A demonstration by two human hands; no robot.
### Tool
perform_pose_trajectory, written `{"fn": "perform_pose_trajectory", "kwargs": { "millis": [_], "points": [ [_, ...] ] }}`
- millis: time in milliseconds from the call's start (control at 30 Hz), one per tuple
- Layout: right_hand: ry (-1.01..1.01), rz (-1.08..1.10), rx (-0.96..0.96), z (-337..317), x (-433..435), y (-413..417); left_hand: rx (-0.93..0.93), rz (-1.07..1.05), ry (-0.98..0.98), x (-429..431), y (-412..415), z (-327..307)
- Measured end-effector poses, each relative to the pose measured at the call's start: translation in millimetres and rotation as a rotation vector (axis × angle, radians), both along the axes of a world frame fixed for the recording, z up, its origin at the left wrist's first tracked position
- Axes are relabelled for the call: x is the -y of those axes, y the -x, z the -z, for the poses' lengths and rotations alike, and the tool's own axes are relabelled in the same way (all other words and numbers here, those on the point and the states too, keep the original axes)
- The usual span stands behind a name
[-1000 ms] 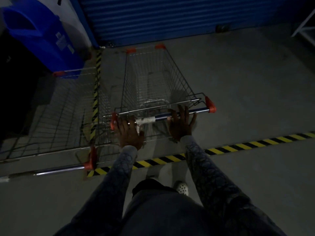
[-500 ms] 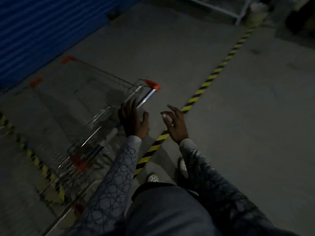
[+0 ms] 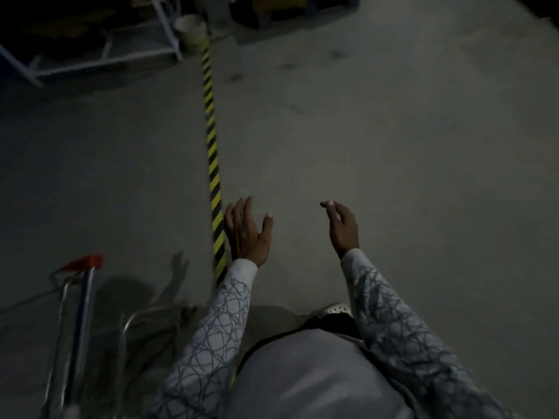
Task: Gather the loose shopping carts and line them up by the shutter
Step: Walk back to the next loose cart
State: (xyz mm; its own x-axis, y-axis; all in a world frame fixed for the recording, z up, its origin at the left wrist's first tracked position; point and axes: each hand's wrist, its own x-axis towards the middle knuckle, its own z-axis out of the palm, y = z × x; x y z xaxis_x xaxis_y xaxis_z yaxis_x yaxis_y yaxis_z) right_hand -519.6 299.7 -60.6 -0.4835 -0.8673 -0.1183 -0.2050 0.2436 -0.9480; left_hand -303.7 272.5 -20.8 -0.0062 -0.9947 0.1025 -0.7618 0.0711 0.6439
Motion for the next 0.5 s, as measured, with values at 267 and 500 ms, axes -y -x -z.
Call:
{"fn": "perform_pose_trajectory", "kwargs": {
  "millis": [267, 500],
  "points": [
    [0.013, 0.359, 0.103, -17, 5, 157, -0.011, 0.263, 0.012, 69, 169, 2],
    [0.069, 0.653, 0.159, -44, -42, 262, -0.021, 0.558, -0.118, 73, 317, 23]
  ]
}}
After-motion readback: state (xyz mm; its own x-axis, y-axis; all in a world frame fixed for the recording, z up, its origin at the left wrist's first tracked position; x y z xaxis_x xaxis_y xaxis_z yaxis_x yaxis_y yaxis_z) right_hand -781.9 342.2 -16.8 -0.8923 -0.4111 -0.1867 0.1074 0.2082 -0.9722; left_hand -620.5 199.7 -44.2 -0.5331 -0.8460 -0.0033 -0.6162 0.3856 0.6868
